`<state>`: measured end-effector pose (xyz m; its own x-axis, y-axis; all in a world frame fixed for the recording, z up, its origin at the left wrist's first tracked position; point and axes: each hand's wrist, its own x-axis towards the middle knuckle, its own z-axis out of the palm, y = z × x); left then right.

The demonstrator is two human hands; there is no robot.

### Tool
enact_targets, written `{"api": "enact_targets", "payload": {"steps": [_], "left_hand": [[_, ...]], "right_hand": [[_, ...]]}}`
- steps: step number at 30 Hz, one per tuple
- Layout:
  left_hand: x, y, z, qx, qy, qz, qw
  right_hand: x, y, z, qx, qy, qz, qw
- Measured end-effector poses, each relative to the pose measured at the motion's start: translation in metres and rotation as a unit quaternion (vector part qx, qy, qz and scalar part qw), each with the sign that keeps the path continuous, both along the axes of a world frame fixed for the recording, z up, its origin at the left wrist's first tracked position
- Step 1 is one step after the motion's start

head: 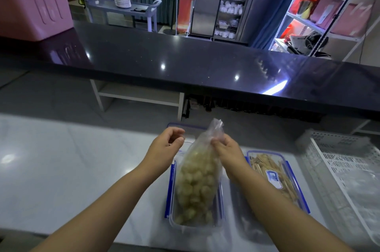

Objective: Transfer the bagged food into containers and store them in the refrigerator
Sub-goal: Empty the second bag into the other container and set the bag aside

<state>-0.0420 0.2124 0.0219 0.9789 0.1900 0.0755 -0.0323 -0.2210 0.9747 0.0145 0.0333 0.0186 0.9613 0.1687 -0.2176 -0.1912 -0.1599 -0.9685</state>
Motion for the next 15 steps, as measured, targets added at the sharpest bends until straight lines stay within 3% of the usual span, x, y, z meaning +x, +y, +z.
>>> {"api": "enact_targets", "payload": {"steps": [6, 12, 15], "left_hand": [[-0.006, 0.010, -0.034, -0.012, 0.081, -0.003, 0.997], [-0.018, 0.002, -0.057, 0.022, 0.107, -0.038, 0.993], [-0.026, -0.007, -0.066, 0.005, 0.118, -0.051, 0.992]], "right_hand": [[0.004, 0.000, 0.003, 0.050, -0.026, -0.020, 0.998], [-0.019, 0.000, -0.018, -0.030, -0.033, 0.045, 0.998], [-0.023, 0.003, -0.030, -0.127, -0.066, 0.089, 0.986]]}}
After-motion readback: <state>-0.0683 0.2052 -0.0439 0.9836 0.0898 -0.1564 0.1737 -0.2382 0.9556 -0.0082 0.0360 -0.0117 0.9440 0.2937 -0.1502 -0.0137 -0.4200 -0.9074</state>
